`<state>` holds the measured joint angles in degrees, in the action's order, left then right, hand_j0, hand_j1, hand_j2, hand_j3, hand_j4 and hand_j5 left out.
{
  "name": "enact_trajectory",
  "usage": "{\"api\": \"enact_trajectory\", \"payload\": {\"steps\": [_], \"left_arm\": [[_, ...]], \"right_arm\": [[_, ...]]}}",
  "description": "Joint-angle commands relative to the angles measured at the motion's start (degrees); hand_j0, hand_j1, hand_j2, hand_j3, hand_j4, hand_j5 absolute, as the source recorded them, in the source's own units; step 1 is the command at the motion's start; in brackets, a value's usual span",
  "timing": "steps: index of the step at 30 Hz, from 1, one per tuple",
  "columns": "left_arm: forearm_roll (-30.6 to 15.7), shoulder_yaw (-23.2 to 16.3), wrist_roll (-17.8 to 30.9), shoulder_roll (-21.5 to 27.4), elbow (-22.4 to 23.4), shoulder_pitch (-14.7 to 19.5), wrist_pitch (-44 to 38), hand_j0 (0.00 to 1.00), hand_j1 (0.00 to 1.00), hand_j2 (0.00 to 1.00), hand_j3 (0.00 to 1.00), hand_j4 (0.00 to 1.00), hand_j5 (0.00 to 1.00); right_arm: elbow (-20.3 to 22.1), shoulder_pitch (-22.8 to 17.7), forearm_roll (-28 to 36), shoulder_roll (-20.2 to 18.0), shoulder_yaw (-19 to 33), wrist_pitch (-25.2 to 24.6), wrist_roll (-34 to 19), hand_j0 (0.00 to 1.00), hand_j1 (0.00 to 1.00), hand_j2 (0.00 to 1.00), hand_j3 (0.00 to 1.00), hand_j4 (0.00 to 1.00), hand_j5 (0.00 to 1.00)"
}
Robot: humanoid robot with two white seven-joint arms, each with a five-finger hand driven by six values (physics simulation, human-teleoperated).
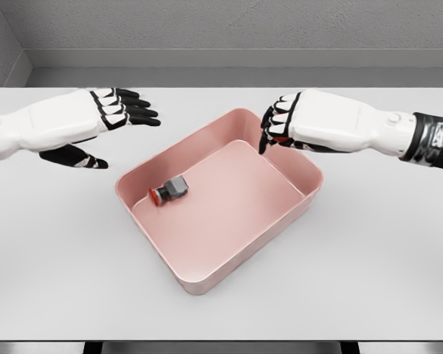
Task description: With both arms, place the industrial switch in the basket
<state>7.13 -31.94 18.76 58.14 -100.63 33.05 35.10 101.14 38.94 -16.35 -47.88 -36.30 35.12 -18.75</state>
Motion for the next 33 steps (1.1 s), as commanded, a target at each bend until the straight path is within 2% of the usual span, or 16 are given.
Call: {"api": "enact_trajectory", "payload": {"steps": [1,4,7,16,18,22,26,33], "left_arm": [[-1.3,0.3,0.0,1.4,1.1,0.0,-0.1,1.00,1.00,1.00,1.00,1.00,1.00],[-1.3,0.3,0.0,2.1,1.3,-1.1,-0.1,1.00,1.00,1.00,1.00,1.00,1.00],[-1.8,0.3,0.0,2.7,1.6,-1.3,-0.1,1.00,1.00,1.00,1.00,1.00,1.00],[-2.2,0.3,0.0,3.0,2.9,-1.3,-0.1,1.00,1.00,1.00,1.00,1.00,1.00],[-2.2,0.2,0.0,2.9,2.9,-1.3,-0.1,1.00,1.00,1.00,1.00,1.00,1.00],[-2.4,0.3,0.0,3.0,2.8,-1.2,-0.1,1.00,1.00,1.00,1.00,1.00,1.00],[-2.5,0.3,0.0,3.1,2.7,-1.2,-0.1,1.00,1.00,1.00,1.00,1.00,1.00],[-3.1,0.9,0.0,3.1,2.7,-1.1,-0.1,1.00,1.00,1.00,1.00,1.00,1.00]], "right_arm": [[0.0,0.2,0.4,1.4,-0.3,-0.1,-0.1,0.56,0.56,0.56,0.56,0.56,0.56],[0.0,0.4,0.1,3.3,-1.1,-0.1,-0.1,0.59,0.59,0.59,0.59,0.59,0.59],[0.0,0.9,-0.1,4.5,-1.2,-0.1,-0.2,0.69,0.69,0.69,0.69,0.69,0.69],[-0.2,3.3,-1.6,8.9,-3.8,-0.1,-0.2,0.74,0.74,0.74,0.74,0.74,0.74],[-0.2,3.4,-1.7,9.1,-4.2,-0.1,-0.2,0.78,0.78,0.78,0.78,0.78,0.78],[-0.2,4.2,-2.0,9.8,-4.7,-0.1,-0.3,1.00,1.00,1.00,1.00,1.00,1.00],[-0.3,4.0,-1.6,7.9,-4.7,-0.1,-0.2,1.00,1.00,1.00,1.00,1.00,1.00],[0.0,4.0,-1.6,7.1,-4.3,-0.1,-0.1,1.00,1.00,1.00,1.00,1.00,1.00]]}}
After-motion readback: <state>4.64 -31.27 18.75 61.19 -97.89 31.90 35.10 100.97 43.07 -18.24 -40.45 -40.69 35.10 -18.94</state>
